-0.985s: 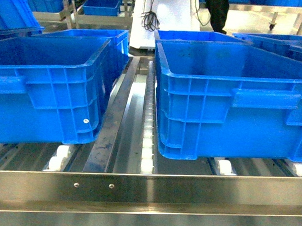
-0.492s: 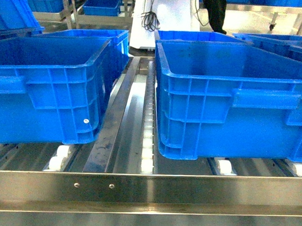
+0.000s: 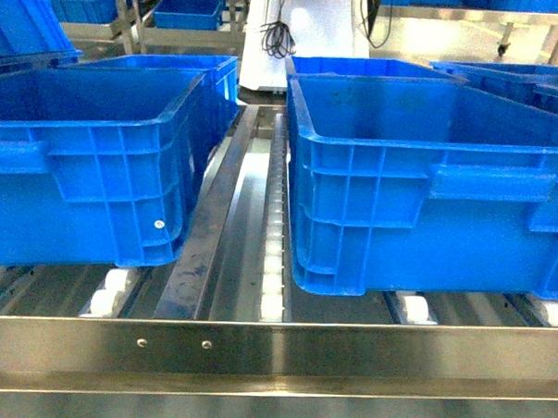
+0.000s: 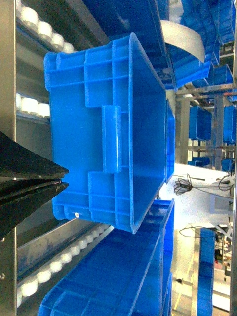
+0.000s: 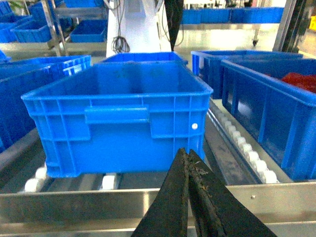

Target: Sort blue parts and orange caps into right shelf containers

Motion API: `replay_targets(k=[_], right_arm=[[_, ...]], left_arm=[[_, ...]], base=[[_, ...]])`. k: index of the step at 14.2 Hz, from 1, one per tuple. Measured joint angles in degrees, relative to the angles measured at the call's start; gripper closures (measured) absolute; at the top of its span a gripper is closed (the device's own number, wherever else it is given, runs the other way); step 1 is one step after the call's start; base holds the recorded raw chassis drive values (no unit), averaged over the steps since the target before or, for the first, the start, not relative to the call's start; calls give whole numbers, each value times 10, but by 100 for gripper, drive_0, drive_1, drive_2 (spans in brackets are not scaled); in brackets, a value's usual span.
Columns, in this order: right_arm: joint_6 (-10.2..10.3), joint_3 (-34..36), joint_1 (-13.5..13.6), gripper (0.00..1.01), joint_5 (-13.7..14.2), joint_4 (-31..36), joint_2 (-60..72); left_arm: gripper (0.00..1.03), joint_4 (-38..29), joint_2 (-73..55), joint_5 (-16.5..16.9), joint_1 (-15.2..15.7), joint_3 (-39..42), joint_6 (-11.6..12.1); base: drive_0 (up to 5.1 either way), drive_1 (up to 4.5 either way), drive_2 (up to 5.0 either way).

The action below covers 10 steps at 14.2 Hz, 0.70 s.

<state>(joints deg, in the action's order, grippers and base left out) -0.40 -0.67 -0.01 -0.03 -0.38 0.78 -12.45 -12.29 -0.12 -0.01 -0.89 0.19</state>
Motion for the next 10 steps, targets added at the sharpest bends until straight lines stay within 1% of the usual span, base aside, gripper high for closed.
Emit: replay_targets(k=[1, 2, 3, 4, 5, 6, 8, 9, 10], right_arm=[[0, -3, 0, 99, 1, 10, -5], [0, 0, 0, 99, 0, -4, -5], [0, 0, 0, 99, 0, 5, -5], [0, 0, 0, 99, 1, 0, -5], [0, 0, 0, 99, 0, 2, -5], [0, 0, 0, 99, 1, 1, -5], [0, 0, 0, 99, 1, 2, -5], [0, 0, 0, 96, 1, 2, -5], [0, 0, 0, 81, 1, 2, -5]], left_arm=[[101, 11, 9, 1, 0, 0, 0], [101, 22, 19, -1, 0, 0, 0], [101, 39, 32, 1, 0, 0, 0], [101, 132, 106, 0, 0, 0, 0], [101, 117, 117, -1, 0, -3, 0], [101, 131, 117, 0, 0, 0, 0], [101, 127, 117, 1, 0, 0, 0], [98, 127, 117, 1, 0, 0, -1], [84, 127, 117, 1, 0, 0, -1]], base=[[0, 0, 0], [0, 0, 0], [0, 0, 0], [0, 0, 0], [0, 0, 0], [0, 0, 0], [0, 0, 0], [0, 0, 0], [0, 0, 0]])
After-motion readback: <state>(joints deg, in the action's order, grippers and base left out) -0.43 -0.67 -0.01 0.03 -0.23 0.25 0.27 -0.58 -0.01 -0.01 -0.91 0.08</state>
